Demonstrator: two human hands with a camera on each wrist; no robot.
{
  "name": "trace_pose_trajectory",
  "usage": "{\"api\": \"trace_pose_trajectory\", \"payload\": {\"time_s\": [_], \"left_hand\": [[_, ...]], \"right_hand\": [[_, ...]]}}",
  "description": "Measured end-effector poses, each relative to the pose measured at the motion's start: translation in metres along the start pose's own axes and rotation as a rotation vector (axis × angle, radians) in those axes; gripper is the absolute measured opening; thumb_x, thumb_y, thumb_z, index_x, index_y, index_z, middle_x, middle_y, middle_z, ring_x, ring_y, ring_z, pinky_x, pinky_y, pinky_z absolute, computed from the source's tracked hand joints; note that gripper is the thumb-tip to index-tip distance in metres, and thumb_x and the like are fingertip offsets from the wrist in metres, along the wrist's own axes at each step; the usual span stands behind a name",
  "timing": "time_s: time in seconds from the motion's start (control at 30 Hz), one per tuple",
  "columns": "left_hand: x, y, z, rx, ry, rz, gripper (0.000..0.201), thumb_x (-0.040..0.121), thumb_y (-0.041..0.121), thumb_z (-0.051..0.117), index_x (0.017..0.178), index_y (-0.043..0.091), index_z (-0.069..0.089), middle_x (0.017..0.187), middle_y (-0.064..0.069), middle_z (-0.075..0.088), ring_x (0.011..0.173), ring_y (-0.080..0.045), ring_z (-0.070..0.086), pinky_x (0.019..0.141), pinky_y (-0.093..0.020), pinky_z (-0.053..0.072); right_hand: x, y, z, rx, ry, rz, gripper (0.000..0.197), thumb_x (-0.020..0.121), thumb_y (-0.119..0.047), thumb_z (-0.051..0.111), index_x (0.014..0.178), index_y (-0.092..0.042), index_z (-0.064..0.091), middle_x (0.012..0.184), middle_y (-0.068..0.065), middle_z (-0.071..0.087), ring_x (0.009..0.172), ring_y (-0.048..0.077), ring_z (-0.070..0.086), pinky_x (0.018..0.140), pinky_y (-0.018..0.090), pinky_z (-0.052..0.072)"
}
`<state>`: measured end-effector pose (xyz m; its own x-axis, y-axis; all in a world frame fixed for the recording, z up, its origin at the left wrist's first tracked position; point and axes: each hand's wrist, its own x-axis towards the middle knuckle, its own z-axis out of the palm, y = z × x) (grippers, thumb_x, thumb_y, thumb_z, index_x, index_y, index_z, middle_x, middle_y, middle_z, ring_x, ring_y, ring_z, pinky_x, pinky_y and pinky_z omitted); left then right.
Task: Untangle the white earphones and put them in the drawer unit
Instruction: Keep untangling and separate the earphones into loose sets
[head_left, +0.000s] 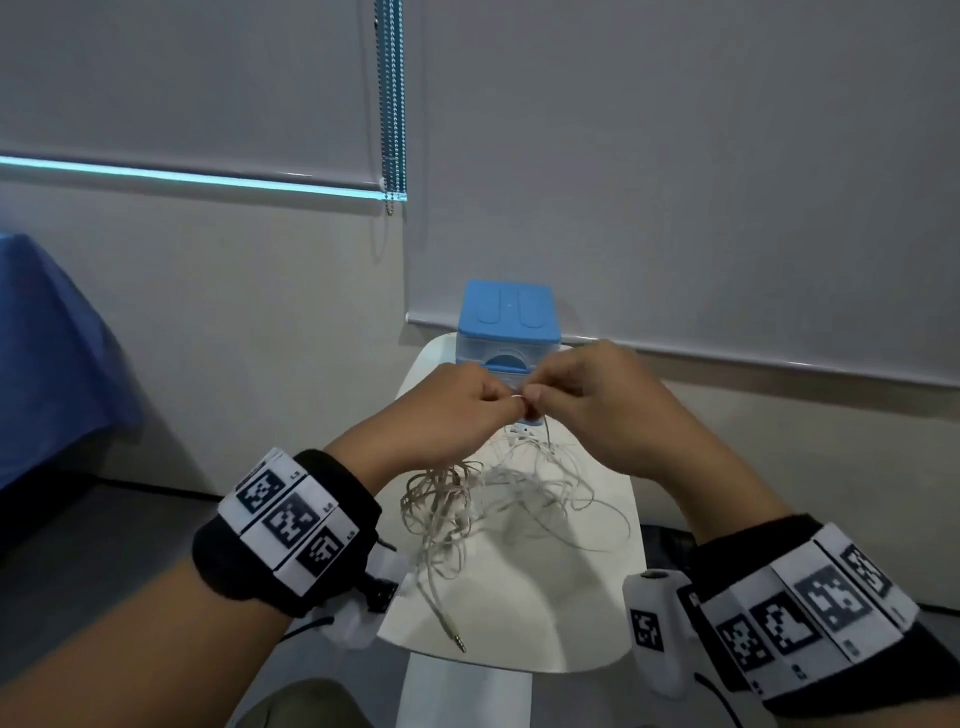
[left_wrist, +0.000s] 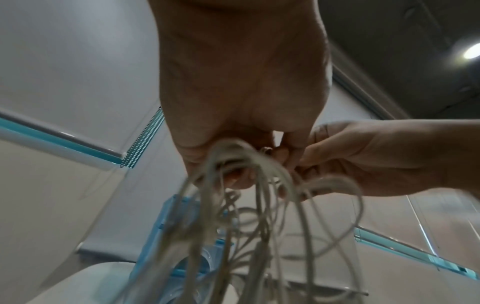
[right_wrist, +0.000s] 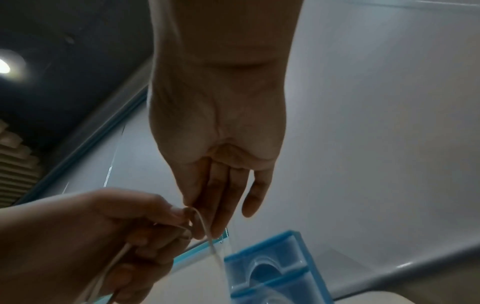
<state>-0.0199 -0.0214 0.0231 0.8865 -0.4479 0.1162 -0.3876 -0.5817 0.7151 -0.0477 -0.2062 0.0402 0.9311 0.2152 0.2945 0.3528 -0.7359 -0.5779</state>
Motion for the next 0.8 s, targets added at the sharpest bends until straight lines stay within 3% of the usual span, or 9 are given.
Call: {"api": "trace_pose_trajectory", "payload": {"time_s": [0.07, 0.13, 0.3, 0.37, 0.47, 0.53, 0.6, 0.7, 0.8], "left_hand": [[0.001, 0.001, -0.003, -0.016, -0.004, -0.004, 0.046, 0.101, 0.036, 0.059, 0.058, 0.019, 0.053, 0.057, 0.004, 0.035, 0.053, -0.015, 0.029, 0.054, -0.032, 0.023], [0.003, 0.001, -0.005, -0.045, 0.002, 0.001, 0.044, 0.102, 0.034, 0.058, 0.063, 0.017, 0.046, 0.057, 0.005, 0.037, 0.055, -0.016, 0.031, 0.056, -0.032, 0.024], [0.007, -0.005, -0.005, -0.079, -0.007, 0.029, 0.043, 0.103, 0.036, 0.057, 0.065, 0.017, 0.055, 0.064, 0.0, 0.048, 0.063, -0.018, 0.041, 0.064, -0.034, 0.031], [0.008, -0.008, -0.002, -0.087, -0.016, 0.026, 0.04, 0.103, 0.035, 0.058, 0.068, 0.017, 0.061, 0.067, 0.003, 0.056, 0.064, -0.015, 0.047, 0.066, -0.032, 0.036], [0.008, -0.015, 0.001, -0.092, -0.034, 0.011, 0.037, 0.104, 0.036, 0.058, 0.072, 0.016, 0.065, 0.067, 0.012, 0.06, 0.066, -0.011, 0.052, 0.069, -0.03, 0.043], [0.007, -0.021, 0.002, -0.062, -0.068, -0.003, 0.037, 0.103, 0.038, 0.059, 0.075, 0.015, 0.065, 0.07, 0.014, 0.062, 0.068, -0.01, 0.053, 0.07, -0.029, 0.044], [0.005, -0.028, 0.001, -0.039, -0.099, -0.018, 0.036, 0.101, 0.04, 0.063, 0.078, 0.012, 0.064, 0.071, 0.013, 0.063, 0.068, -0.01, 0.052, 0.071, -0.03, 0.044], [0.003, -0.038, -0.003, 0.013, -0.091, -0.042, 0.037, 0.098, 0.039, 0.068, 0.074, 0.013, 0.057, 0.063, 0.014, 0.053, 0.061, -0.008, 0.045, 0.068, -0.03, 0.041], [-0.001, -0.044, -0.004, 0.045, -0.076, -0.065, 0.037, 0.097, 0.038, 0.069, 0.071, 0.014, 0.057, 0.062, 0.013, 0.052, 0.058, -0.006, 0.044, 0.065, -0.027, 0.04]], "right_hand": [[0.003, -0.003, -0.006, -0.016, 0.0, 0.012, 0.021, 0.097, -0.023, 0.067, 0.077, -0.021, 0.074, 0.069, -0.006, 0.074, 0.053, 0.002, 0.053, 0.055, 0.019, 0.039], [0.003, -0.004, -0.013, 0.083, 0.019, 0.052, 0.023, 0.099, -0.023, 0.065, 0.077, -0.017, 0.071, 0.069, -0.001, 0.074, 0.05, 0.003, 0.049, 0.055, 0.022, 0.037], [0.002, 0.0, -0.016, 0.167, -0.059, 0.085, 0.026, 0.098, -0.029, 0.067, 0.08, -0.011, 0.07, 0.073, 0.007, 0.067, 0.067, 0.014, 0.053, 0.068, 0.034, 0.043], [0.004, -0.002, -0.016, 0.353, 0.02, 0.064, 0.024, 0.1, -0.022, 0.065, 0.079, -0.008, 0.065, 0.081, 0.004, 0.063, 0.076, 0.013, 0.054, 0.077, 0.035, 0.043], [0.011, -0.005, -0.026, 0.923, 0.147, 0.073, 0.025, 0.1, -0.017, 0.058, 0.075, -0.018, 0.062, 0.093, 0.007, 0.073, 0.092, 0.019, 0.069, 0.089, 0.039, 0.049], [0.015, -0.006, -0.036, 1.217, 0.223, 0.091, 0.029, 0.105, -0.021, 0.049, 0.076, -0.018, 0.053, 0.073, 0.006, 0.066, 0.069, 0.02, 0.067, 0.076, 0.035, 0.055], [0.017, -0.005, -0.046, 1.31, 0.337, 0.113, 0.031, 0.106, -0.026, 0.049, 0.076, -0.022, 0.043, 0.057, -0.002, 0.043, 0.045, 0.012, 0.041, 0.052, 0.026, 0.043], [0.014, 0.0, -0.058, 1.326, 0.557, 0.067, 0.035, 0.105, -0.024, 0.051, 0.073, -0.025, 0.037, 0.053, -0.007, 0.028, 0.042, 0.008, 0.019, 0.039, 0.021, 0.017], [0.005, 0.011, -0.069, 1.284, 0.781, -0.006, 0.034, 0.104, -0.024, 0.053, 0.073, -0.024, 0.039, 0.058, -0.004, 0.028, 0.046, 0.01, 0.016, 0.04, 0.02, 0.014]]}}
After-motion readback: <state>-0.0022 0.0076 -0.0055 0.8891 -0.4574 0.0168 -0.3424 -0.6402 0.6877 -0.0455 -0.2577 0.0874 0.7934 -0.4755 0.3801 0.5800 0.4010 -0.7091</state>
